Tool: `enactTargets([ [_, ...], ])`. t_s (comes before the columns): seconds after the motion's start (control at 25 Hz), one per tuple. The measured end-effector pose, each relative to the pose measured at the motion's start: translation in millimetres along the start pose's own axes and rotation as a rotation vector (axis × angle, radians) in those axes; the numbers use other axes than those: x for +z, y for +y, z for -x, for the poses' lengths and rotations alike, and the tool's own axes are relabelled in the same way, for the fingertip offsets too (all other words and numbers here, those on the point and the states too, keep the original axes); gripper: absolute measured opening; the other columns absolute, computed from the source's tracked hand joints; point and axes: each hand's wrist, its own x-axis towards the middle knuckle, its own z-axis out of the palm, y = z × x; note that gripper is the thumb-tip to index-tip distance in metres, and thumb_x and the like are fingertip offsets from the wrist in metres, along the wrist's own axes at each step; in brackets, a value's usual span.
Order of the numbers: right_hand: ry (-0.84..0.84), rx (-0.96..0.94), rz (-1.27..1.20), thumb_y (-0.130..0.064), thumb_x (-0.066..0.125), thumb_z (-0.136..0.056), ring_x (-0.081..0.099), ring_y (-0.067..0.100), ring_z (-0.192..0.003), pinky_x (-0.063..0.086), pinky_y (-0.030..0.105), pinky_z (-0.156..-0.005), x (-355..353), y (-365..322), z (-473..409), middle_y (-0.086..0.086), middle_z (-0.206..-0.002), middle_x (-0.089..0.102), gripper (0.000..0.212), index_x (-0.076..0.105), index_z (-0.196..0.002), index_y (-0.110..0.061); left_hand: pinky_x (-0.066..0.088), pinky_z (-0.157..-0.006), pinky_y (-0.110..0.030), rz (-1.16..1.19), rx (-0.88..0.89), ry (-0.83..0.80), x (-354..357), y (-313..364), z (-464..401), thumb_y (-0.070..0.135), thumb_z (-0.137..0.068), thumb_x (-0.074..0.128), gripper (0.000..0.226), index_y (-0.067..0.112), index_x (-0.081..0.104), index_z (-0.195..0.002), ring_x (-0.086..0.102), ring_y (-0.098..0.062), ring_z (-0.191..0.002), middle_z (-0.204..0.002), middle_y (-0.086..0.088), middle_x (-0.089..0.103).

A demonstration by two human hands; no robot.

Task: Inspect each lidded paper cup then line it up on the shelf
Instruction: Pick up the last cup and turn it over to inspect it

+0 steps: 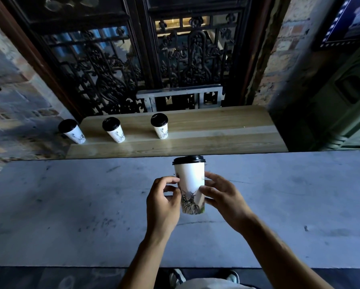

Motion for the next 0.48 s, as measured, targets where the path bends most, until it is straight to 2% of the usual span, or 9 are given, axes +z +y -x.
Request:
enactTargets([
  [0.08,-0.017,-0.011,0.029,-0.019,0.075,-0.085,0.071,0.04,-0.117,0.056,0.052,-0.104,1.3,-3.3,2.4,0.025,-0.125,0.07,0.045,0.071,-0.13,-0.016,0.059,-0.074,-0.031,0.04,-0.045,0.006,1.0,2.0,0.4,0.007,-0.087,0.066,0.02,0.026,0.068,-0.095,0.07,-0.012,-0.089,-0.1,0.005,0.073],
  [0.2,-0.019,-0.004,0.033,-0.017,0.075,-0.084,0.074,0.036,-0.111,0.06,0.045,-0.097,0.6,-3.1,5.2,0.028,-0.123,0.069,0.04,0.074,-0.123,-0.01,0.056,-0.071,-0.025,0.055,-0.07,-0.004,2.2,4.0,0.8,0.01,-0.088,0.069,0.017,0.025,0.069,-0.096,0.071,-0.008,-0.089,-0.1,0.006,0.074],
  [0.36,0.011,0.016,0.018,-0.019,0.081,-0.078,0.074,0.037,-0.112,0.058,0.054,-0.101,-0.3,-1.2,6.1,0.023,-0.121,0.073,0.055,0.063,-0.13,-0.009,0.06,-0.073,-0.029,0.044,-0.085,-0.024,2.0,2.4,0.7,0.013,-0.088,0.071,0.017,0.024,0.071,-0.1,0.072,-0.01,-0.09,-0.103,0.007,0.074],
  [0.48,-0.021,0.025,0.002,-0.017,0.081,-0.078,0.075,0.033,-0.11,0.057,0.049,-0.101,-1.2,-4.0,7.7,0.016,-0.116,0.079,0.059,0.055,-0.132,-0.012,0.061,-0.072,-0.031,0.029,-0.056,-0.024,1.6,4.6,2.4,0.013,-0.088,0.073,0.018,0.023,0.073,-0.102,0.071,-0.006,-0.084,-0.101,0.007,0.073],
])
